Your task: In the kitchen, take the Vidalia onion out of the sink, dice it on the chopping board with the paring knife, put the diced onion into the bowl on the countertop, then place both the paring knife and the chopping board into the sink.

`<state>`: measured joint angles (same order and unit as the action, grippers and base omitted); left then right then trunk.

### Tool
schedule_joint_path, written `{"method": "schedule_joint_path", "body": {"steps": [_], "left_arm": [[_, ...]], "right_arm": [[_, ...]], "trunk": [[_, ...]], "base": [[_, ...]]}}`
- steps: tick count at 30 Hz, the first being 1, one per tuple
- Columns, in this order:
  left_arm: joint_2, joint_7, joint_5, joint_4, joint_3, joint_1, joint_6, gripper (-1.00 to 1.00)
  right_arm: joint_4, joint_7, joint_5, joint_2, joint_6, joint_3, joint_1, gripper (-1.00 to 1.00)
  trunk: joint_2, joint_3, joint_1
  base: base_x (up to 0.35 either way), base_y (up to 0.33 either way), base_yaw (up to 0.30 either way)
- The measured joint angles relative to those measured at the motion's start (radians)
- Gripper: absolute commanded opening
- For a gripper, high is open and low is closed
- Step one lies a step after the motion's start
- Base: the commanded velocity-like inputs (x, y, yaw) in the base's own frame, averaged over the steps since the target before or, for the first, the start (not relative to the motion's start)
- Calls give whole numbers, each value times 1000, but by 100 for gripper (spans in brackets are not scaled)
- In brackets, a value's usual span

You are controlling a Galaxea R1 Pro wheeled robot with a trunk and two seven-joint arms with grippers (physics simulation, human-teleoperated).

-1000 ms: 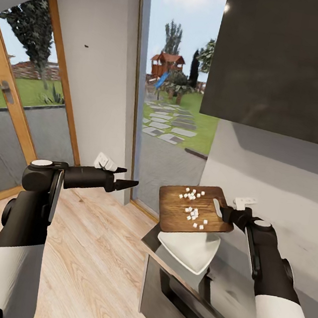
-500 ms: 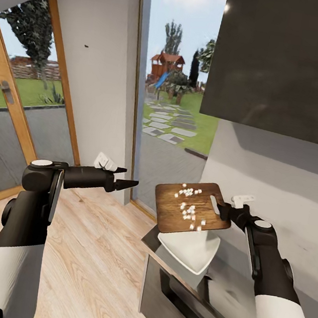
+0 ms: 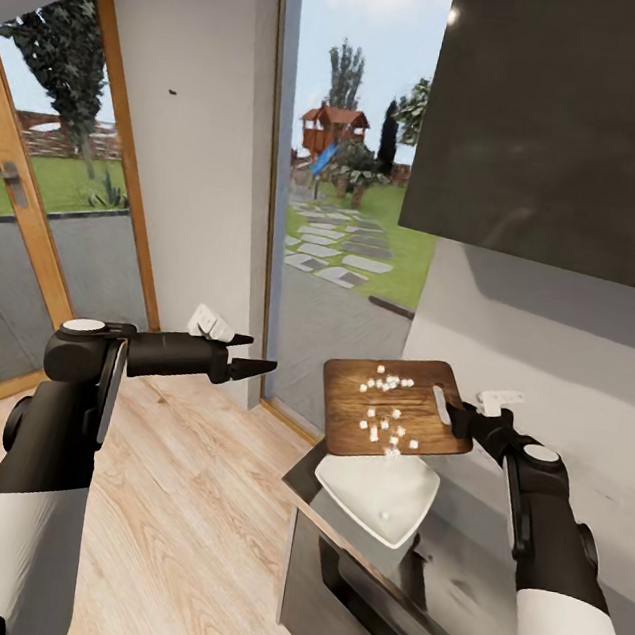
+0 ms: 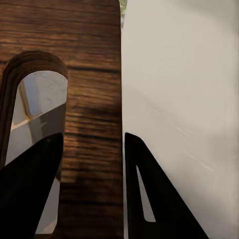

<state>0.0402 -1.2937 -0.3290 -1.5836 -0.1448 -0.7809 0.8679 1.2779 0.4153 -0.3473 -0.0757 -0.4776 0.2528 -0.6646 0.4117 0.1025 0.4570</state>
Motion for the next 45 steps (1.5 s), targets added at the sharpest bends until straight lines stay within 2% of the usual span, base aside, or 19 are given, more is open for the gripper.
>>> {"method": "schedule_joint_path", "body": {"steps": [23, 27, 29, 31, 33, 45], "left_arm": [[0, 0, 0, 0, 1, 0, 0, 100], [0, 0, 0, 0, 1, 0, 0, 100], [0, 0, 0, 0, 1, 0, 0, 100], [0, 0, 0, 0, 1, 0, 0, 100], [0, 0, 0, 0, 1, 0, 0, 100], [0, 0, 0, 0, 1, 0, 0, 100]], "right_arm": [[0, 0, 0, 0, 3, 3, 0, -100], [-2, 1, 3, 1, 49, 3, 0, -100], [-3, 1, 24, 2, 58, 3, 0, -100], [-3, 1, 79, 1, 62, 3, 0, -100], [-4, 1, 98, 1, 63, 3, 0, -100], [-9, 0, 104, 2, 63, 4, 0, -100]], "trunk": [[0, 0, 0], [0, 0, 0], [0, 0, 0], [0, -1, 0], [0, -2, 0], [0, -13, 0]], "base": [[0, 0, 0], [0, 0, 0], [0, 0, 0], [0, 0, 0], [0, 0, 0], [0, 0, 0]]}}
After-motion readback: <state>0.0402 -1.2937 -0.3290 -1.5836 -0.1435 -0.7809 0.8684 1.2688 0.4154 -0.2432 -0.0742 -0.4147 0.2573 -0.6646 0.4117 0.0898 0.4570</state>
